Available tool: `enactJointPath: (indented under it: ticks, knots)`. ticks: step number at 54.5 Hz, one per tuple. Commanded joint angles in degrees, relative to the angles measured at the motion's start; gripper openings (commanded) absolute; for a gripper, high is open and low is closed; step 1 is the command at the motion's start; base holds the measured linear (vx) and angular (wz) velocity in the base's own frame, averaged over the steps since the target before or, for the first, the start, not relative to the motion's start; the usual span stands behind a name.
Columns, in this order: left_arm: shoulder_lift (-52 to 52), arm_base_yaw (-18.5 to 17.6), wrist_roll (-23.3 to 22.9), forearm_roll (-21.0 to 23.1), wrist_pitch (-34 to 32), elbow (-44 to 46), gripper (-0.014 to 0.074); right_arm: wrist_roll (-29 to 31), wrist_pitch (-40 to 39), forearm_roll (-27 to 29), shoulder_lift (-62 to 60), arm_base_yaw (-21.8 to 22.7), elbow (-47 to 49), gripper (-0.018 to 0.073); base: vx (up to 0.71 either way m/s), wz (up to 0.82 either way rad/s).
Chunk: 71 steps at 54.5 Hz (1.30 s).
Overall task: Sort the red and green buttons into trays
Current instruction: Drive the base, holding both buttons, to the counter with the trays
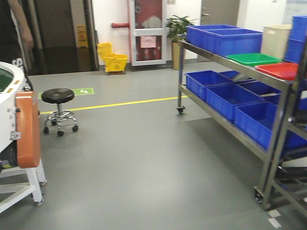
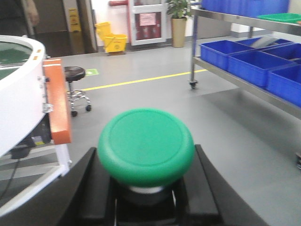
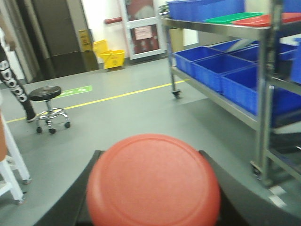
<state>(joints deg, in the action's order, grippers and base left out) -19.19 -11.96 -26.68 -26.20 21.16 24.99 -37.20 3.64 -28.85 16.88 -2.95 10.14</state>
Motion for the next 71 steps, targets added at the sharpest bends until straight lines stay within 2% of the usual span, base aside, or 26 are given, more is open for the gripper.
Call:
enactJointPath:
  ticks: [1,34,71]
  knots:
    - [-0.47,-0.27,-0.02,-0.45,-4.56,1.58,0.0000,0.29,-4.12,-0.81,0.38,0.26,1.84,-0.0008,0.31,0.34]
    - [-0.53,-0.27,-0.02,-0.46,-4.50,1.58,0.0000,0.29,-4.01,-0.81,0.38,0.26,1.84,-0.0008,0.45,0.10]
    - [-0.47,-0.27,-0.02,-0.46,-4.56,1.58,0.0000,0.29,-4.01,-0.81,0.38,0.26,1.84,-0.0008,0.62,0.04]
